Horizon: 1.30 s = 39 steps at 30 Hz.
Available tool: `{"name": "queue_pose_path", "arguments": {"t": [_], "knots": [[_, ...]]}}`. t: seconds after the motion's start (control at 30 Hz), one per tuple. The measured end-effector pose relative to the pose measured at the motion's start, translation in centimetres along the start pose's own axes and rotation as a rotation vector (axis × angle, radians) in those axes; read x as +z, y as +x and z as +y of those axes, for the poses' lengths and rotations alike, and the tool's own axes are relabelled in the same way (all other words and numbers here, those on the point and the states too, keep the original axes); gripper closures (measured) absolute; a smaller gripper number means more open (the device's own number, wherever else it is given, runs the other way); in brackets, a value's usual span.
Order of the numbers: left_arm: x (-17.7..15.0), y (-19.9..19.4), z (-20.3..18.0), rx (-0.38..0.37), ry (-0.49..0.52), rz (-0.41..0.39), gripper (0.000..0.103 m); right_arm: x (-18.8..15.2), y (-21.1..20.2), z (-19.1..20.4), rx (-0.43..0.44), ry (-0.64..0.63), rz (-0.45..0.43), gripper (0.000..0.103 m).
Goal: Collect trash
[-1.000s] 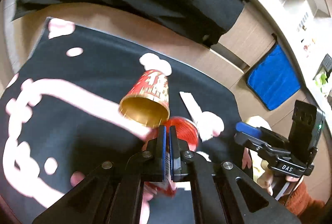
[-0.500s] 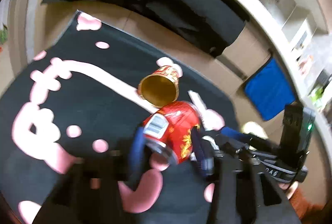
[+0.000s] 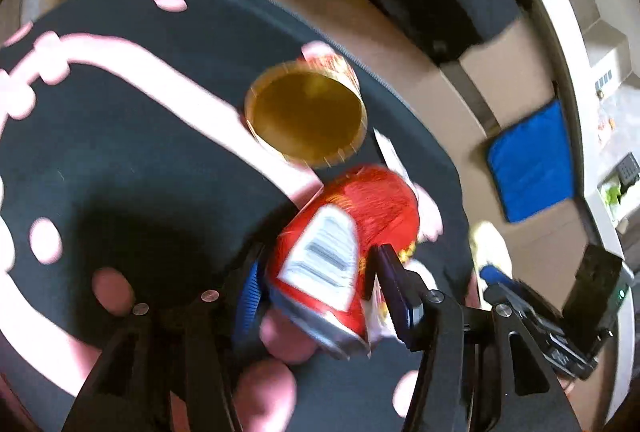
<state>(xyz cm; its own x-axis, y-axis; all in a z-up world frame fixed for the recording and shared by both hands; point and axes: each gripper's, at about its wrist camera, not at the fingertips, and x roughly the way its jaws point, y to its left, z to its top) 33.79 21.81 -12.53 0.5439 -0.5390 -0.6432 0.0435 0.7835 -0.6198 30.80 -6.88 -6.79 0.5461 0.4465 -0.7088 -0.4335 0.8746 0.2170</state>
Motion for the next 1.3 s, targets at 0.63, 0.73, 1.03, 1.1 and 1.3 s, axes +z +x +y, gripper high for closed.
{"name": "queue_pose_path", "arguments": {"t": [0.63, 0.73, 1.03, 1.1, 1.3], "knots": [[-4.6, -16.4, -2.3, 0.378, 0.085, -0.293, 0.053, 3.3, 0.4, 5.7, 0.005, -0.133, -0.109, 0.055], [-4.9, -17.2, -1.1, 0.402, 0.055, -0.331, 0.053, 4.6, 2.5, 8.0, -0.031, -0.175, -0.106, 0.055], [-4.2, -16.4, 0.2, 0.435, 0.09, -0.362, 0.053, 7.3, 11.6, 12.3, -0.274, -0.336, -0.018, 0.057], [-3.8, -15.9, 0.2, 0.434, 0.092, -0.344, 0.053, 7.9, 12.8, 11.8, -0.292, -0.337, -0.006, 0.06], [-3.3, -14.8, -1.2, 0.427, 0.098, -0.351, 0.053, 8.7, 11.3, 9.1, -0.247, -0.285, -0.025, 0.094]]}}
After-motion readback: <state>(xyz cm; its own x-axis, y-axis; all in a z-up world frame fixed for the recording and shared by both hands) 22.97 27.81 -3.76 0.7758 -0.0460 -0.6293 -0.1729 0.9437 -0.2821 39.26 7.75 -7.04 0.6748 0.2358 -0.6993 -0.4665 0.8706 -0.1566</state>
